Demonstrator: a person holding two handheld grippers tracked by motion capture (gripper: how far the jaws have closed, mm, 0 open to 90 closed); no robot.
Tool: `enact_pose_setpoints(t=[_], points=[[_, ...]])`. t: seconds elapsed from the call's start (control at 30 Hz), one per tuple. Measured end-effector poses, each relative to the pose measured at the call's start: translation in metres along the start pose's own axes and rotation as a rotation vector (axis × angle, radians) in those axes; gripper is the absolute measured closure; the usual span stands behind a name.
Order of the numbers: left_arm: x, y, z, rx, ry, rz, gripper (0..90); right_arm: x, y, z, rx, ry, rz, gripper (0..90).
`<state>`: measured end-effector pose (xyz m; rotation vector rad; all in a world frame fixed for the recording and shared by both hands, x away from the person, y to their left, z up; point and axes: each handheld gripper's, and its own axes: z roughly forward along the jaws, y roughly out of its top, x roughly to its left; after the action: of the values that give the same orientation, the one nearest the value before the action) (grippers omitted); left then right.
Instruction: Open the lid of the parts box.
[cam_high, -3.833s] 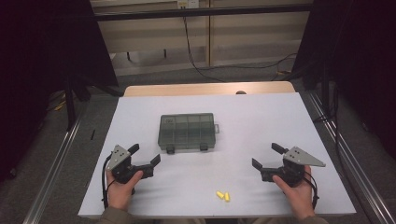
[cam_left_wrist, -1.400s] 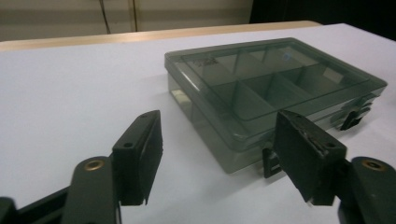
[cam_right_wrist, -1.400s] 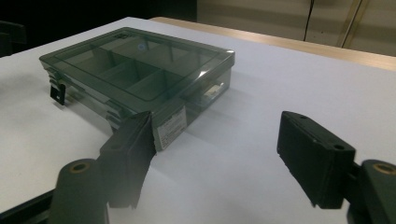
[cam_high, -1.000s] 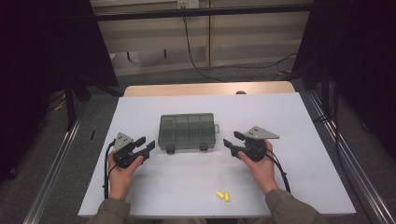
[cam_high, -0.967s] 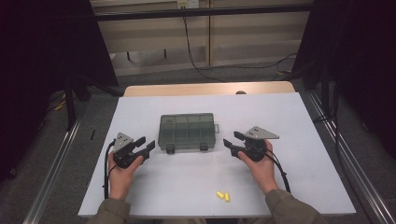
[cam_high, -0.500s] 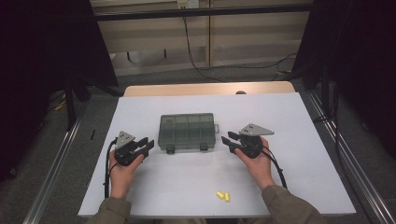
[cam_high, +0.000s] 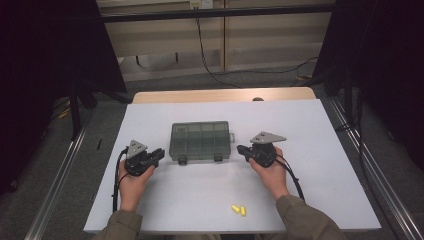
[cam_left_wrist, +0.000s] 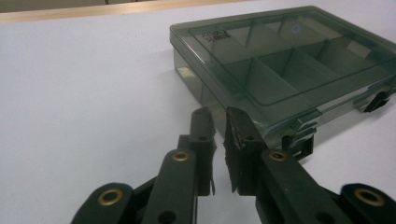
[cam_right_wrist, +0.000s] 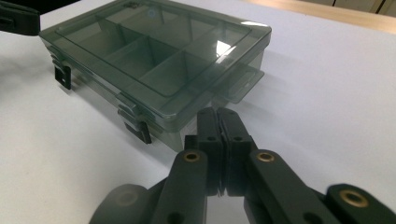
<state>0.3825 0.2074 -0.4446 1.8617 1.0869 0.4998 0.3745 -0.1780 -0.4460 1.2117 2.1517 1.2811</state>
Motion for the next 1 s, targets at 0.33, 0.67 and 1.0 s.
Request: enact_pose_setpoints(t=[0.33, 0.67, 1.0], points=[[-0.001, -0.002, 0.004, 0.048, -0.022, 0.010, 89.9, 0.002, -0.002, 0.005, 0.030, 0.008, -0.006, 90.0], [-0.002, -0.004, 0.008, 0.080, -0.040, 0.018, 90.0, 0.003, -0.004, 0.009, 0.051, 0.009, -0.011, 90.0], [-0.004, -0.004, 0.010, 0.089, -0.051, 0.013, 90.0, 0.006, -0.006, 0.015, 0.073, 0.016, -0.022, 90.0]])
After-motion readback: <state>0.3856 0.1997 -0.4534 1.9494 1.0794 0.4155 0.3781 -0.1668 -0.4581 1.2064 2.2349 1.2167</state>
